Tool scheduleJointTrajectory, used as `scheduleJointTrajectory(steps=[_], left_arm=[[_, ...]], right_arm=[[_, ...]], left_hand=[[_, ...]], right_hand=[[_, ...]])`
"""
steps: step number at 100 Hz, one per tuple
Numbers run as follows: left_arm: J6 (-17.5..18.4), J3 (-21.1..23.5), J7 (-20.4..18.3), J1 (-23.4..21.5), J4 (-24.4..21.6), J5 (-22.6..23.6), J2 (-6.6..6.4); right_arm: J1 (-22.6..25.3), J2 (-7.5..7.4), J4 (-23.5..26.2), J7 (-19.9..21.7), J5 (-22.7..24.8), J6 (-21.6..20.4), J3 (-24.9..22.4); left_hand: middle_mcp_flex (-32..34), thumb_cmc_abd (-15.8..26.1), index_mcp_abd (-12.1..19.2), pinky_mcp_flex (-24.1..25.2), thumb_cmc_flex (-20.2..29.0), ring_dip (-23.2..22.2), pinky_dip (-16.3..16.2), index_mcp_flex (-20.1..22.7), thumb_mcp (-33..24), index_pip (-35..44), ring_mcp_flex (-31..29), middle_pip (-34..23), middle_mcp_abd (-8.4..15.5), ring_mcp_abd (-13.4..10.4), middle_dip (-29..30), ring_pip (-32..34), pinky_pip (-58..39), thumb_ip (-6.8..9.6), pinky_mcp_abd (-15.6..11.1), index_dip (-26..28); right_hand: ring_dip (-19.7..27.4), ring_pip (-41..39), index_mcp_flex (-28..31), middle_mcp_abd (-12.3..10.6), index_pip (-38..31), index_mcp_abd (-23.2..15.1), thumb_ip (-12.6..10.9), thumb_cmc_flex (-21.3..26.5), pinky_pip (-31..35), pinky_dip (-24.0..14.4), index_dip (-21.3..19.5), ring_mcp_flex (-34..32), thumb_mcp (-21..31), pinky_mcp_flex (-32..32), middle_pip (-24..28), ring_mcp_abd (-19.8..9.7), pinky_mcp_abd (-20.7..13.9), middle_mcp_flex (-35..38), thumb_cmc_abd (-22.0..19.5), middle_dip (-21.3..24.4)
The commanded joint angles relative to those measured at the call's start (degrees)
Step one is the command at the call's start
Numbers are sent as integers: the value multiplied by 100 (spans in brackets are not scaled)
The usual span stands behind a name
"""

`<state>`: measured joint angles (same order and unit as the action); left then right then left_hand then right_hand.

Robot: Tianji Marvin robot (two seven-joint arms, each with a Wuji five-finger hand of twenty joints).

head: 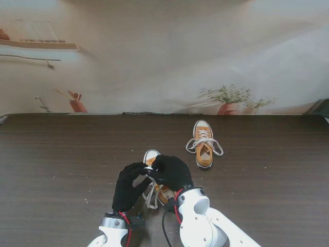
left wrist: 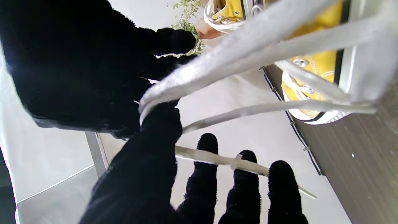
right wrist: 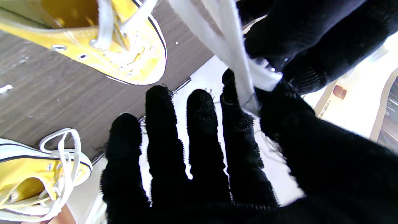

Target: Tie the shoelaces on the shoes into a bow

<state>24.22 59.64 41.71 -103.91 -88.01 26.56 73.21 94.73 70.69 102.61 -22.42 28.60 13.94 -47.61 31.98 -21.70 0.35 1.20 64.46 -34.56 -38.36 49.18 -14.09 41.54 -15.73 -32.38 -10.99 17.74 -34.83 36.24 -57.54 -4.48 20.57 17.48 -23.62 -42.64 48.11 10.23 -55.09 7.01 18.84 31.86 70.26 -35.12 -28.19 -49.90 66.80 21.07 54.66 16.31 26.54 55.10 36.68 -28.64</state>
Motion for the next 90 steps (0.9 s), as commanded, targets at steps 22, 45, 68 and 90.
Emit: scheduleJointTrajectory(steps=[22,45,68,90], left_arm=[[26,68,-51,3,-57,-25,-14],[16,83,-40,-33,-85,-27,-15],[28,106,-41,-48,-87,-3,-22],[30,125,-20,-64,-97,13,-22]], right_arm=[[92,-22,247,382,-643,129,-74],[118,16,240,271,-732,95,-136],[124,69,146,23,-728,-107,-163],[160,73,178,40,-834,-142,-186]], left_hand=[[21,215,-421,-14,117,79,89,20,-168,-70,-134,-1,67,-24,-94,61,-143,153,118,-117],[16,224,-436,-13,130,80,99,16,-139,-82,-134,-4,65,-32,-85,60,-148,161,118,-113],[21,237,-464,-4,139,80,109,8,-110,-107,-135,-7,72,-33,-80,60,-144,166,113,-119],[18,246,-453,-5,133,80,116,13,-84,-131,-138,-7,70,-28,-67,59,-144,170,113,-134]], right_hand=[[-30,-31,386,48,-1267,-289,-249,689,-58,60,-790,197,891,-178,-20,-143,-116,-228,554,133],[-75,-175,296,-33,-1771,-411,-312,566,-10,12,-986,284,1242,-193,367,-244,-217,-351,888,32],[-183,-535,595,-59,-2072,-359,-326,253,122,61,-1336,61,2011,-31,771,-298,-206,-105,1611,-150],[-262,-771,606,-70,-2189,-325,-389,136,497,-72,-1453,12,2177,108,899,-311,-209,-90,1741,-238]])
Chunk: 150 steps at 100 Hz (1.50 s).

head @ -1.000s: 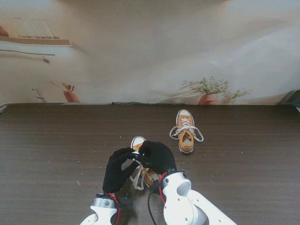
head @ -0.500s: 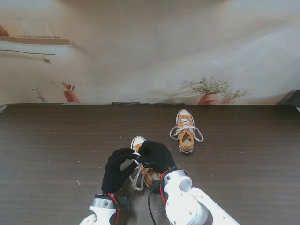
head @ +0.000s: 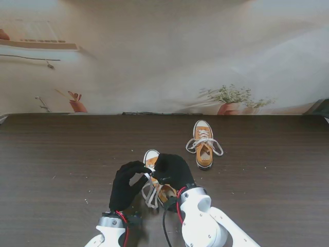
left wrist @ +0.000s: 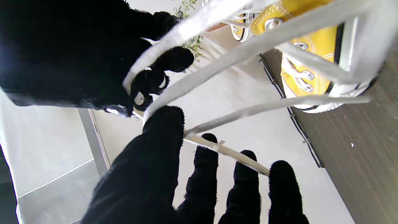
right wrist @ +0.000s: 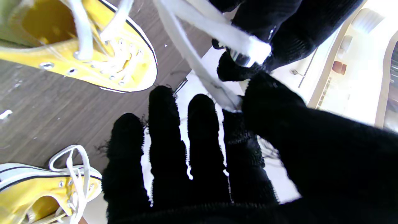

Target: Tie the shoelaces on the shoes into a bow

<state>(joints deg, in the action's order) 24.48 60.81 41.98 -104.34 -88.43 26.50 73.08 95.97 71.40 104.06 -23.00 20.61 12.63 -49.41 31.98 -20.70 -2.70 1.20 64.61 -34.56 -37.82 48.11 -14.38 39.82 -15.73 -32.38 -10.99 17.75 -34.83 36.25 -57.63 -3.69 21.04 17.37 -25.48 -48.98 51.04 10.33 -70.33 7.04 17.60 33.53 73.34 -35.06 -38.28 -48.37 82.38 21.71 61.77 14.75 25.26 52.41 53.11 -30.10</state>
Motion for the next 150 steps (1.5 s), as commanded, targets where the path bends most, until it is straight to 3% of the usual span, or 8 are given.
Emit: scheduleJointTrajectory(steps=[1,33,84,122,150], left_arm=[[5,9,-48,-22,-56,19,-9],[36,282,-49,-125,-160,-49,-11],[16,1048,-6,-319,-288,-222,3],[-83,1477,-72,-315,-233,-306,-6],[-193,1672,40,-252,-5,-604,71]], right_arm=[[37,1,33,99,-33,-11,-6],[256,-14,97,-110,115,-174,-246],[561,-53,336,-450,367,-479,-1072],[693,-89,270,-613,718,-461,-1520],[767,-118,106,-619,862,-377,-1846]], left_hand=[[17,148,-148,-5,119,80,62,120,-55,42,-137,-7,71,-30,-67,58,-135,92,66,-123],[-25,216,-65,-4,118,82,69,48,14,89,-128,11,74,-46,-1,48,-138,87,66,-35],[3,182,-262,3,201,83,80,159,29,9,-136,2,11,-39,29,22,-128,121,58,-140],[42,200,-350,4,227,79,83,166,14,53,-153,-3,34,-44,-47,13,-120,116,55,-68],[97,219,-447,4,280,69,83,125,-1,146,-162,29,60,-35,-221,22,-120,107,55,55]], right_hand=[[-76,-138,313,-83,-666,-330,-266,-30,192,-80,-445,-141,621,42,189,-152,-82,176,97,-93],[-68,-199,422,-13,-657,-332,-286,-50,269,-114,-465,-322,715,177,189,-70,20,337,206,-75],[-10,-249,477,-50,-583,-471,-263,-134,395,-110,-505,-629,754,493,159,-85,82,511,238,-70],[-32,-434,502,-45,-529,-523,-276,-136,630,-182,-508,-804,746,708,275,-62,130,615,249,-171],[-33,-484,508,-38,-516,-529,-282,-122,667,-199,-512,-790,725,690,287,-56,112,612,241,-208]])
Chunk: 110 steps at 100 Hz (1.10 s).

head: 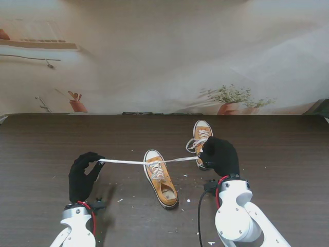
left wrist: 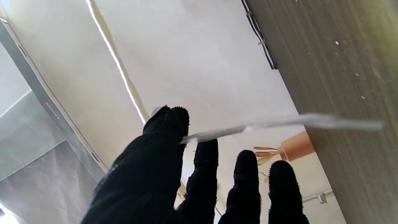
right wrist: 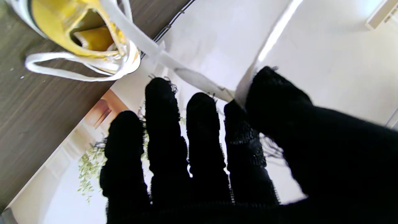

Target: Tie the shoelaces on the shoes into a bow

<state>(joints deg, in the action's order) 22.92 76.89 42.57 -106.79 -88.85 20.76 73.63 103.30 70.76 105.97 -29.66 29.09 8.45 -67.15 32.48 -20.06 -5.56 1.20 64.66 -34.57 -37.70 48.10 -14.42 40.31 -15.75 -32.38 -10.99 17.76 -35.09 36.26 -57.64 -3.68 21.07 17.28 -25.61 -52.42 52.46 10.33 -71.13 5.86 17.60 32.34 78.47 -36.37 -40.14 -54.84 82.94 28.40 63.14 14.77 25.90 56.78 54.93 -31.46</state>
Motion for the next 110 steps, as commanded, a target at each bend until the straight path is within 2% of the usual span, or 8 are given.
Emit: scheduleJointTrajectory(steps=[1,44,56,110], left_arm=[[-38,72,-13,-7,44,-33,19],[-27,389,201,-186,172,-120,82],[-18,475,252,-204,185,-136,97],[-58,985,346,-144,138,-87,118]], right_arm=[[35,-53,-96,43,19,43,-82],[67,-68,-659,-236,423,176,-474],[107,-59,-792,-350,500,257,-533],[431,18,-1030,-781,566,552,-619]], left_hand=[[48,154,-161,4,278,69,71,124,2,97,-161,32,58,-35,-198,22,-119,107,51,65],[85,144,-219,4,307,66,71,129,-2,106,-151,93,45,-23,-300,22,-119,114,51,65],[149,128,-263,4,325,62,71,150,-15,115,-172,93,107,-14,-339,31,-119,118,51,66],[273,117,-276,-7,343,53,63,121,-70,208,-193,203,176,-16,-485,58,-123,110,71,152]], right_hand=[[-20,-141,364,-37,-435,-411,-282,-1,153,-69,-326,-142,668,20,148,-58,47,172,57,-72],[-23,-199,363,-6,-410,-411,-289,29,184,-78,-321,-136,643,12,175,-39,75,178,47,-87],[-24,-214,384,28,-388,-387,-288,49,204,-84,-300,-139,650,9,181,-10,101,197,63,-80],[-17,-210,386,170,-305,-267,-261,191,191,-78,-280,-57,553,-115,159,92,177,161,-8,-78]])
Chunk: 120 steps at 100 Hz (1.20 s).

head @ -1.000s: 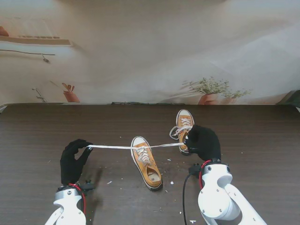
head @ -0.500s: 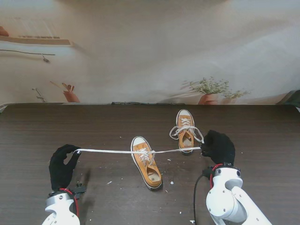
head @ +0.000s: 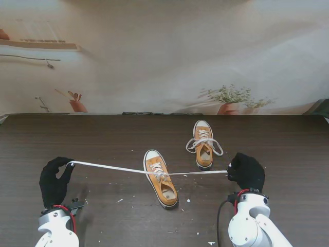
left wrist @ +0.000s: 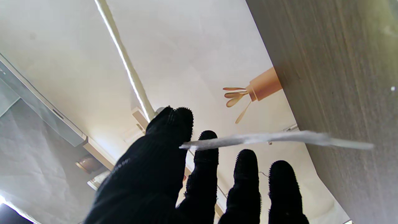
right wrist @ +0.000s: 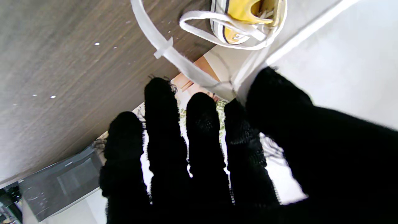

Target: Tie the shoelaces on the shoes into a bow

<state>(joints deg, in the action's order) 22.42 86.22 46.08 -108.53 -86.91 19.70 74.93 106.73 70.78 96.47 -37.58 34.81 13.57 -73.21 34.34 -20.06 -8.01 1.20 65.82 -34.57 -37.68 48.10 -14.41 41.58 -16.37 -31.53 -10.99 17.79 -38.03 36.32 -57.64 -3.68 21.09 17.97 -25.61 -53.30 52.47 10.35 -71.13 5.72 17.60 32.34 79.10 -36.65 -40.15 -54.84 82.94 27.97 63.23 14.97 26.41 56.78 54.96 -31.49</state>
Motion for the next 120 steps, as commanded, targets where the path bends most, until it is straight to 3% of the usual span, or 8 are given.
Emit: scheduleJointTrajectory(steps=[1,82,88,93,98,102,109,120], left_arm=[[-9,58,-1,33,-55,19,-11],[-372,22,523,274,545,-29,105],[-428,15,468,249,527,-52,93],[-499,14,310,173,434,-94,64],[-546,22,161,99,333,-112,33],[-565,34,99,61,276,-91,13],[-636,80,-11,-14,157,4,-30],[-875,187,-209,-162,-90,203,-110]], right_arm=[[91,18,-89,1,-4,45,-15],[-130,32,-825,25,-91,232,99],[-101,30,-782,59,-121,205,86],[-63,22,-715,88,-135,155,70],[0,-8,-611,155,-78,115,47],[48,-28,-524,191,-17,79,29],[135,-66,-368,233,135,50,-12],[246,-120,-150,277,371,5,-90]], left_hand=[[84,116,-32,-7,225,53,61,120,-69,80,-130,120,176,-17,-193,51,-123,109,69,83],[-20,140,-95,-14,256,44,30,71,-58,55,-100,126,-3,22,-213,124,-186,109,91,30],[-485,171,79,143,310,105,125,-139,143,-264,125,-8,-18,5,366,32,-81,173,18,-41],[-1047,63,243,347,119,134,142,-761,146,-787,427,110,-65,-40,668,-131,99,194,-125,22],[-1413,-91,219,443,-538,88,-4,-1188,-760,-1240,603,249,-42,-97,718,-263,295,23,-216,162],[-1611,-237,99,441,-1055,67,-4,-1474,-1655,-1463,687,322,-29,-132,724,-327,412,105,-246,56],[-1795,-623,71,426,-1156,65,19,-1782,-2280,-1673,779,399,21,-202,734,-416,607,160,-295,-73],[-2007,-1016,23,423,-1189,81,27,-1972,-2746,-1983,902,511,57,-277,762,-553,967,159,-377,-252]], right_hand=[[-17,-121,385,169,-304,-252,-259,191,127,-50,-279,-56,549,-74,149,73,127,158,-14,-75],[-9,-70,335,160,-187,-328,-223,184,109,-32,-262,26,396,-119,110,56,86,93,-176,-84],[47,137,208,172,53,-432,-252,112,-61,50,-8,187,137,-310,-3,115,71,-26,-421,-71],[120,447,-112,164,333,-533,-264,38,-290,173,419,439,-140,-577,-181,166,47,-301,-591,-38],[152,686,-615,169,688,-450,-283,-245,-490,267,842,750,-385,-858,-338,156,-16,-751,-754,16],[141,789,-877,169,1067,-315,-274,-282,-605,311,1409,948,-539,-1039,-468,133,-64,-997,-816,96],[105,863,-969,185,1807,-114,-390,-370,-747,346,2058,1223,-552,-1280,-583,76,-167,-1356,-1032,138],[42,928,-1063,174,2975,61,-1085,-565,-928,340,1936,1602,-538,-1599,-667,6,-309,-1855,-1366,210]])
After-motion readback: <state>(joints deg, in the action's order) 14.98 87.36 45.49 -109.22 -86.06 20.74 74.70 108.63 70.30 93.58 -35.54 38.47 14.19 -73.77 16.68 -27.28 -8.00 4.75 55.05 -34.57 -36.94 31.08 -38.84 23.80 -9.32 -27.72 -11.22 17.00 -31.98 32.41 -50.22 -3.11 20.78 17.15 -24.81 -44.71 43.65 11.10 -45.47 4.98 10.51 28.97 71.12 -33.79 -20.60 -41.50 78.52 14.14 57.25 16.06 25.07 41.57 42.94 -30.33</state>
